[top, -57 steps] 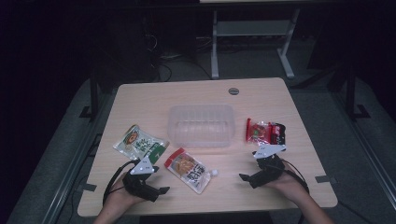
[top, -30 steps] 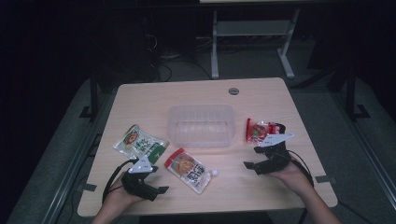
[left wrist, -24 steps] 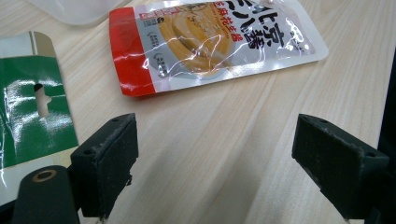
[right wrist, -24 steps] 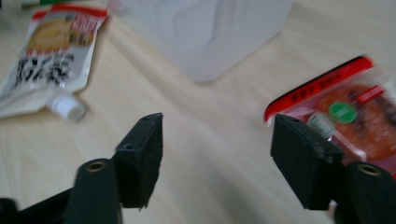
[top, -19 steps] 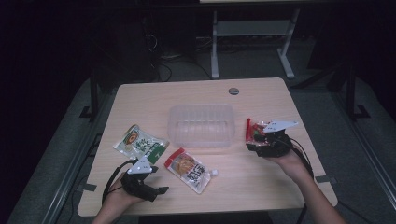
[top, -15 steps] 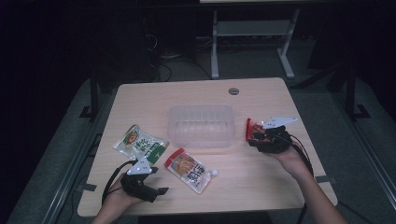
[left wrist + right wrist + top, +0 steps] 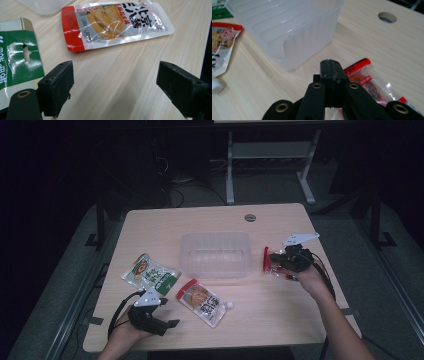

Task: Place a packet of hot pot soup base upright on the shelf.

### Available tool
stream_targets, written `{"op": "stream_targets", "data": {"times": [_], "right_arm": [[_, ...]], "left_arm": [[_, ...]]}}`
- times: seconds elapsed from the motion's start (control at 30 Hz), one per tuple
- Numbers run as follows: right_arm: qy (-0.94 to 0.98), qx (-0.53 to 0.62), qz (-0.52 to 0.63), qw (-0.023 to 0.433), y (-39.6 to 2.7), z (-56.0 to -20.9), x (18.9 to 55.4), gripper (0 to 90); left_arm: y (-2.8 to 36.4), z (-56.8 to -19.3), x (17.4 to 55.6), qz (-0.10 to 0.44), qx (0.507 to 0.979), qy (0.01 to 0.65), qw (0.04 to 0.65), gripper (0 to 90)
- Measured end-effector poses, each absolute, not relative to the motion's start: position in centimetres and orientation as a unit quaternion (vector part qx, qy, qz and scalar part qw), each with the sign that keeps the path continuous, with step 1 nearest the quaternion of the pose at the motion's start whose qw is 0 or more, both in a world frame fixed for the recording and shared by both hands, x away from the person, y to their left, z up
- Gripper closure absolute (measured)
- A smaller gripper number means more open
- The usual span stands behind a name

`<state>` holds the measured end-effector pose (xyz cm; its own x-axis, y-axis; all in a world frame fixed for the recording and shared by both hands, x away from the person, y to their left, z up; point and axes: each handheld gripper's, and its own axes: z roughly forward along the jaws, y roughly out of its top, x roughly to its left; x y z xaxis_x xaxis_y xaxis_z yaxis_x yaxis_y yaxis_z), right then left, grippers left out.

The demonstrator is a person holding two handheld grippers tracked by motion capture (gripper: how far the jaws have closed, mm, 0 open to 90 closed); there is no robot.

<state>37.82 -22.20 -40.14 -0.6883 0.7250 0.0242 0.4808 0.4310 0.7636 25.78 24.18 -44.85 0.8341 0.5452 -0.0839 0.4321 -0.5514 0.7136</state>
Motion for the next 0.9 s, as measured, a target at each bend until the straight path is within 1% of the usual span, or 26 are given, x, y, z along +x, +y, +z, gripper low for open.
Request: {"op": "stream_targets", "data": {"times": [0.27,0.47,0.9], "right_arm": [[0.828,0.377,0.379,0.167,-22.4,-40.4,40.2,89.9],[0.829,0.395,0.361,0.160,-22.6,-42.1,41.9,90.0],[0.808,0.449,0.344,0.169,-24.9,-44.9,45.0,90.0]], "left_arm": [[24.3,-44.9,25.8,0.075,0.879,0.277,0.380,13.9],[24.2,-45.0,25.8,0.076,0.878,0.278,0.382,13.9],[24.0,-45.1,25.8,0.075,0.880,0.273,0.381,13.9]]}}
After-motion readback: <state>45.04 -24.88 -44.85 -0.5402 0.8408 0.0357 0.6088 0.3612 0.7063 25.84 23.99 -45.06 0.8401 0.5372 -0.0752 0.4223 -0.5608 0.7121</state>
